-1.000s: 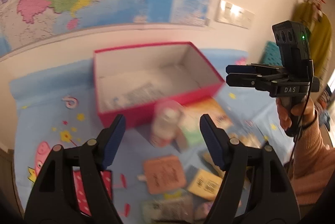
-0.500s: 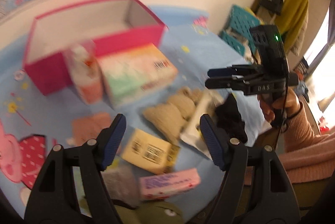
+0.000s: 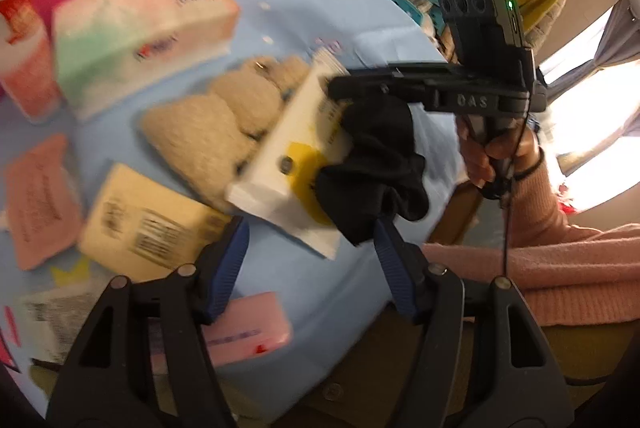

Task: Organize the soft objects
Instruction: 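Grasp the wet-wipes pack with the right gripper and lift it, then carry the wipes pack over the pink box and release it inside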

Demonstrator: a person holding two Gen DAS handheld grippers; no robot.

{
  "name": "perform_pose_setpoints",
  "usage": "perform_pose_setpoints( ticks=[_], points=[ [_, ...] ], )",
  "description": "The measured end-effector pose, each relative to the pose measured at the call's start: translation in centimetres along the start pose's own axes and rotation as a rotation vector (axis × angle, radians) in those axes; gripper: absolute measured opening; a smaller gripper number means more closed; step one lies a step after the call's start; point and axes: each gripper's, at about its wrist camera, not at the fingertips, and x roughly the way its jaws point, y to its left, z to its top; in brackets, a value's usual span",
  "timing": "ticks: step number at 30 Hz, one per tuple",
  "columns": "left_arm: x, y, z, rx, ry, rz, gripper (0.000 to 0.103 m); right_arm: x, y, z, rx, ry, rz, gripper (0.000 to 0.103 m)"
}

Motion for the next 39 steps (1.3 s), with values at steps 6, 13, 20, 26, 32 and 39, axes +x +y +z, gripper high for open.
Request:
perform_pose_setpoints(
  ticks=[6,13,20,26,32,39],
  points=[
    [2.0,-0.4,0.6,-0.030,0.066,-0.020,0.066,-0.5,-0.2,-0.3,0.010,-0.030,0.013,0.016],
    [0.7,1.1,1.0,-0.119,0.013,-0.079,0.061,-1.2,0.0,-0.1,0.019,-0.066,0.027,0.015],
    [-1.9,2.4,1.7,-0.188,-0.084,-0.077,0.059,-2.3,1.7,1.2,-0.009,-0.132,0.037,0.015],
    [-4.6,3.2,2.8,-0.189,-0.174,-0.002,0.051,-2.2,2.6,3.0,-0.016,-0.163,0.045,0.015],
    [-8.1,4.6,4.1,-0.171,-0.251,0.074,0.045,-3.0,4.2,6.1,-0.067,-0.216,0.040,0.015],
    [-12.0,5.6,7.8,-0.145,-0.339,0.179,0.044,-3.5,5.8,10.9,-0.143,-0.296,0.025,0.015]
  ],
)
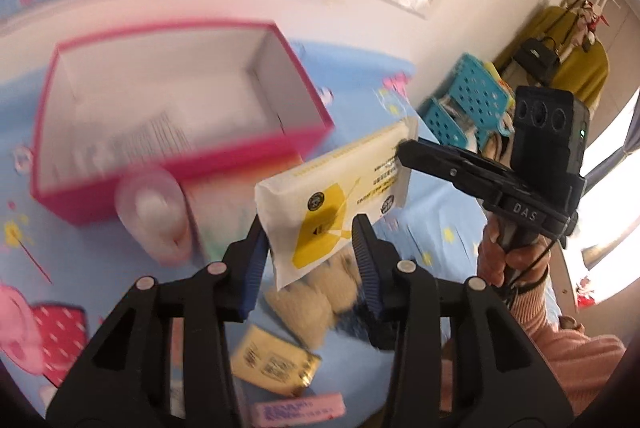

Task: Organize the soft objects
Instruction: 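Carry the wipes pack over the pink box and release it inside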

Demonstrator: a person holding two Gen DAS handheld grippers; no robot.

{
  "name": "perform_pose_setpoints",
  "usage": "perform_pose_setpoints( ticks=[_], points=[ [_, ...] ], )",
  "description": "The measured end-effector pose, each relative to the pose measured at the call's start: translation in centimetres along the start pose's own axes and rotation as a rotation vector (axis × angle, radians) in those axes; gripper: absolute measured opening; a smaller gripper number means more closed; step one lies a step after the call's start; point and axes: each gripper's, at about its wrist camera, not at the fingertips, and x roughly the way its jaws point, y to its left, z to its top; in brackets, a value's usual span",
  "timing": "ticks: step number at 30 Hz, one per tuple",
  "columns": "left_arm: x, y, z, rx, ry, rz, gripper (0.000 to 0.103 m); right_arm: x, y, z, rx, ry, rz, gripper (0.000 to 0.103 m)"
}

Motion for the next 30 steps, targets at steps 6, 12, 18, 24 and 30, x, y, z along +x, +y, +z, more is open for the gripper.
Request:
perform_pose_setpoints(
  ticks=[6,12,18,24,30],
  points=[
    [0.1,0.6,4.5,0.003,-0.037,0.080,0.044,1.8,0.0,4.3,-0.017,-0.049,0.001,0.015],
    [1.7,2.4,7.7,-0.043,-0.027,0.103,0.044,4.4,-1.4,6.7,0.008,-0.051,-0.017,0.015],
    [5.2,4.8,9.7,-0.105,0.031,0.117,0.045,7.1,-3.2,6.8,0.061,-0.012,-0.050,0.015],
    [8.1,5.7,9.8,-0.126,0.102,0.141,0.045,8.7,-4.9,6.2,0.107,0.036,-0.099,0.015],
    [9.4,6.3,9.8,-0.146,0.146,0.173,0.049,8.6,-4.3,6.2,0.080,0.026,-0.212,0.040]
  ],
)
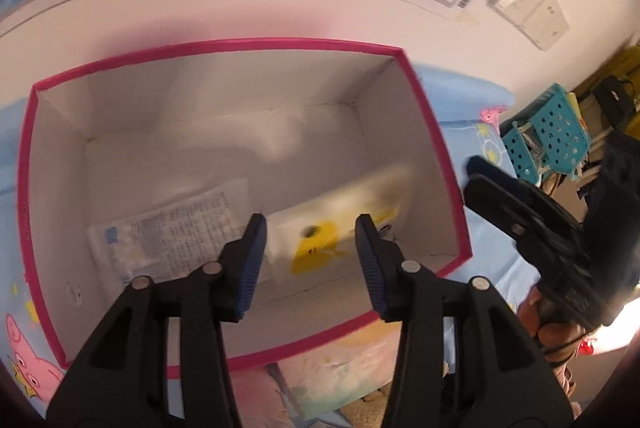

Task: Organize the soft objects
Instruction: 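Carry the wipes pack over the pink box and release it inside, then reach the right gripper to the green plush frog and grasp it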

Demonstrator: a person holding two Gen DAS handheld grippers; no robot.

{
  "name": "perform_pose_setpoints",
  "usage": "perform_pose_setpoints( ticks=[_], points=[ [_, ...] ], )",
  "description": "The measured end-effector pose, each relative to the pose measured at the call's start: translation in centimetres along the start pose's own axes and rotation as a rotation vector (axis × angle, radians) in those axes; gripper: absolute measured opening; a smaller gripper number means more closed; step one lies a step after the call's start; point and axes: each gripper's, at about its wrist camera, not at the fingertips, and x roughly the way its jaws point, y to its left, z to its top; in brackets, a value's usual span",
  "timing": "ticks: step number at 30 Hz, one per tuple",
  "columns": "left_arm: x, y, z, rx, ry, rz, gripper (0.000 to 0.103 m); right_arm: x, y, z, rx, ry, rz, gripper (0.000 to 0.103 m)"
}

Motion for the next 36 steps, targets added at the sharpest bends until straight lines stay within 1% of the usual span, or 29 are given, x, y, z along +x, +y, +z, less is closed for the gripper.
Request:
perform_pose_setpoints(
  ticks=[2,3,6,9,12,16,18,19,22,24,25,28,31,34,36],
  points=[
    [-0.8,0.5,-0.2,-0.010,-0.028,0.010,0.049,-0.9,0.8,-0.2,-0.043,-0.027,-0.013,0.041],
    [-1.2,0.7,-0.3,-0.006,-0.038,0.009,0.050,-1.3,1.2,-0.3,-0.061,-0.037,-0.012,0.043],
    [-3.5,0.6,-1.4,0.037,-0.096,0.014,0.054,-3.1,2.3,-1.2,-0.124,-0.063,-0.004,0.050],
    [-5.4,0.1,-2.7,0.086,-0.139,0.024,0.056,-4.9,3.1,-2.4,-0.163,-0.077,0.028,0.051],
    [-7.7,-0.6,-5.1,0.151,-0.181,0.018,0.056,-6.5,3.4,-3.8,-0.179,-0.069,0.074,0.051],
    [-10.0,-0.8,-8.9,0.208,-0.229,-0.005,0.056,-8.1,4.2,-6.4,-0.195,-0.026,0.166,0.052],
    [-10.6,-0.6,-10.5,0.217,-0.236,-0.026,0.063,-8.7,5.1,-7.7,-0.215,-0.006,0.221,0.052],
    [-10.9,-0.4,-11.5,0.219,-0.243,-0.029,0.064,-9.0,5.8,-8.7,-0.227,0.014,0.269,0.052],
    [-11.3,0.7,-14.6,0.221,-0.243,0.010,0.064,-8.9,7.5,-11.2,-0.257,0.075,0.345,0.052],
    [-11.1,1.8,-16.6,0.195,-0.224,0.012,0.064,-8.3,8.9,-13.4,-0.272,0.138,0.403,0.052],
    [-11.1,2.3,-17.5,0.183,-0.217,0.010,0.064,-8.1,9.3,-14.0,-0.275,0.156,0.419,0.052],
    [-11.0,3.7,-19.6,0.145,-0.206,0.006,0.064,-7.4,11.3,-17.1,-0.291,0.246,0.497,0.052],
    [-11.0,5.1,-21.9,0.102,-0.200,0.010,0.064,-7.0,13.1,-19.7,-0.318,0.319,0.549,0.052],
    [-11.4,6.5,-23.8,0.064,-0.203,-0.021,0.064,-6.1,14.5,-21.9,-0.325,0.393,0.591,0.052],
    [-11.8,7.3,-25.1,0.047,-0.211,-0.029,0.064,-5.2,15.4,-23.2,-0.342,0.430,0.573,0.052]
  ],
)
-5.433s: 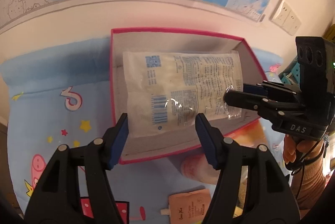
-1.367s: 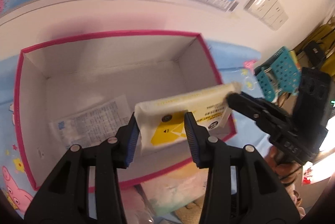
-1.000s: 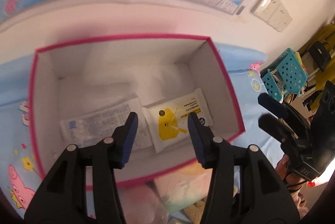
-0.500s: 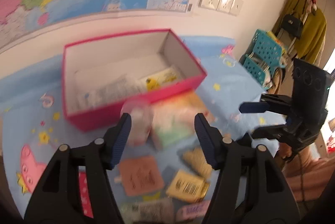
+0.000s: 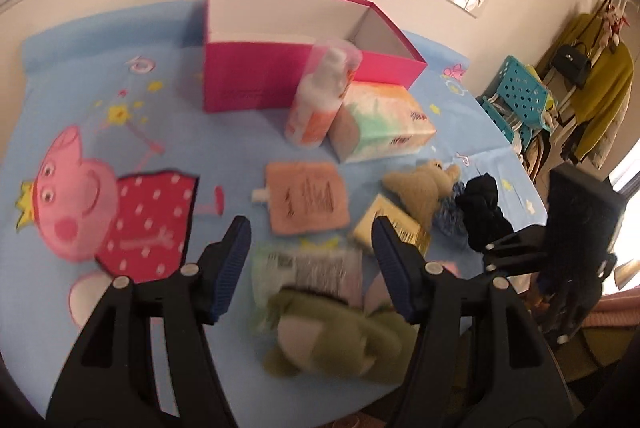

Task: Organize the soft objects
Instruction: 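Reach the right gripper to the green plush frog and grasp it, then lift the green frog into the pink box and open the right gripper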

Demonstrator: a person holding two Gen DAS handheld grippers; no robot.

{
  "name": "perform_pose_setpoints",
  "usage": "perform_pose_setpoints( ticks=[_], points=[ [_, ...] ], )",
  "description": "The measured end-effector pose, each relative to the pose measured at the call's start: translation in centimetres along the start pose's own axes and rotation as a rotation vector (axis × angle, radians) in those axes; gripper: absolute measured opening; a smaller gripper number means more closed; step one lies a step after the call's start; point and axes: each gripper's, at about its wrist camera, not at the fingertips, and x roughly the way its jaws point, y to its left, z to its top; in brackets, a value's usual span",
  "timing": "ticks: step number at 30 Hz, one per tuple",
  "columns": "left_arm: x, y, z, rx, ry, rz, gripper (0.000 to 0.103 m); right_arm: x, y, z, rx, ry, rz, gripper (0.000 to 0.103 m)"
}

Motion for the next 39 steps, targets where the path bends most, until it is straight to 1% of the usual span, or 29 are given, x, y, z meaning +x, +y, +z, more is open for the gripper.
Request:
perform_pose_setpoints(
  ticks=[2,5,7,9,12,14,16,20,22,23,26,28,31,33,35,36,37,39],
  points=[
    [-0.6,0.8,-1.1,-0.026,0.000,-0.034,0.064,1.2,-0.2,-0.3,0.018,0.026,0.005,0.052],
    [-1.2,1.5,-2.6,-0.048,0.008,-0.035,0.064,3.3,-0.5,-0.3,0.032,0.060,-0.036,0.054],
    [-1.3,1.6,-3.1,-0.058,0.016,-0.034,0.064,4.5,-0.7,-0.3,0.069,0.070,-0.021,0.057],
    [-1.2,1.8,-3.8,-0.065,0.026,-0.037,0.064,5.0,-0.6,-0.2,0.072,0.066,-0.028,0.060],
    [-1.3,1.9,-4.5,-0.072,0.027,-0.070,0.064,5.2,-0.6,0.2,0.084,0.038,-0.051,0.059],
    [-1.1,1.9,-4.9,-0.070,0.039,-0.071,0.064,5.2,-0.8,0.3,0.092,0.027,-0.063,0.052],
    [-0.9,1.8,-5.2,-0.068,0.047,-0.073,0.064,5.0,-0.8,0.4,0.089,0.008,-0.075,0.048],
    [-1.7,2.4,-5.3,-0.081,0.024,-0.097,0.065,4.1,-0.1,1.2,0.059,-0.015,-0.105,0.047],
    [-1.8,2.8,-5.4,-0.094,0.024,-0.125,0.068,3.5,0.1,1.9,0.043,-0.039,-0.121,0.045],
    [-1.7,2.9,-5.5,-0.097,0.026,-0.135,0.071,3.1,0.2,2.3,0.037,-0.055,-0.127,0.045],
    [-1.3,2.8,-5.7,-0.084,0.031,-0.118,0.072,2.1,0.3,3.7,0.007,-0.085,-0.144,0.042],
    [-0.9,2.7,-5.7,-0.081,0.034,-0.131,0.072,1.8,0.2,4.4,-0.001,-0.091,-0.147,0.039],
    [0.2,2.8,-5.6,-0.085,0.050,-0.130,0.072,1.9,-0.7,5.5,0.015,-0.089,-0.154,0.035],
    [0.7,3.0,-5.6,-0.090,0.057,-0.121,0.072,1.7,-1.2,5.8,0.029,-0.089,-0.146,0.035],
    [1.0,3.1,-5.7,-0.095,0.063,-0.115,0.071,1.5,-1.6,6.1,0.053,-0.093,-0.141,0.036],
    [1.2,3.3,-5.7,-0.101,0.066,-0.119,0.071,1.5,-1.7,6.0,0.061,-0.091,-0.137,0.040],
    [1.3,3.4,-5.7,-0.105,0.069,-0.123,0.071,1.5,-1.8,6.0,0.059,-0.083,-0.138,0.045],
    [1.4,3.6,-5.8,-0.112,0.073,-0.125,0.070,1.8,-1.7,6.1,0.052,-0.076,-0.157,0.053]
  ],
)
